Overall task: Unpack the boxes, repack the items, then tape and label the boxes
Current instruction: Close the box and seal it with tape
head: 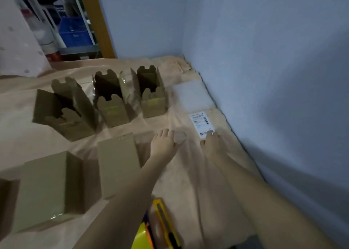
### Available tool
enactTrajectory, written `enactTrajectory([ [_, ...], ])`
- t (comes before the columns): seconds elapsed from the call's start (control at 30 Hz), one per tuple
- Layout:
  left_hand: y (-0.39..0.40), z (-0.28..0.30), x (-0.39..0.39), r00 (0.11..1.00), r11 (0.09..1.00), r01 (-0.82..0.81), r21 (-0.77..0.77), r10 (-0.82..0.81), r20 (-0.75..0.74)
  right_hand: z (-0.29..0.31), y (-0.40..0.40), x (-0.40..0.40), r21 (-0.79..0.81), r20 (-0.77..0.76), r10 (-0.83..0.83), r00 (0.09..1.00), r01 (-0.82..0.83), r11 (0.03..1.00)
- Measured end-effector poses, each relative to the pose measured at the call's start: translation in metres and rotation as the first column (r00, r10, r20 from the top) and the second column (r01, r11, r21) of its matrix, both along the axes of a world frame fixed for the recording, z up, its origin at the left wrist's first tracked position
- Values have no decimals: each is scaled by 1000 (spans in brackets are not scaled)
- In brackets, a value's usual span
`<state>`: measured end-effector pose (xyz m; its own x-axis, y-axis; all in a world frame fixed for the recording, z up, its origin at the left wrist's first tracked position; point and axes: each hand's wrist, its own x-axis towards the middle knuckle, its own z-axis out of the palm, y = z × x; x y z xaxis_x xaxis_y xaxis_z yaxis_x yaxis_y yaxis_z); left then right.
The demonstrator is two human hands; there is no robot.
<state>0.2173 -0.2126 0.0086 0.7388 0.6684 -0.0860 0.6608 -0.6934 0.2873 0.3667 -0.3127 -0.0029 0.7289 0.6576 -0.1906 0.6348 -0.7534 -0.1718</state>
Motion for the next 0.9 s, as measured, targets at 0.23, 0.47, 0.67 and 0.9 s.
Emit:
enactTrajectory([
  [0.23,-13,-24,54,995,985,-81,-151,70,-75,-11,-2,54,5,-94,-17,995,17,1000],
  [0.47,-10,-36,115,987,918,-159,-364,150,-55,-25,15,90,20,-191,-18,981,22,1000],
  [0.67,-13,-45,154,946,826,-266,-497,323,30,-39,22,114,44,-157,7,988,0,999],
  [0.9,-9,-59,184,838,700,-455,-551,546,1,-102,35,146,120,-350,-119,929,171,978],
])
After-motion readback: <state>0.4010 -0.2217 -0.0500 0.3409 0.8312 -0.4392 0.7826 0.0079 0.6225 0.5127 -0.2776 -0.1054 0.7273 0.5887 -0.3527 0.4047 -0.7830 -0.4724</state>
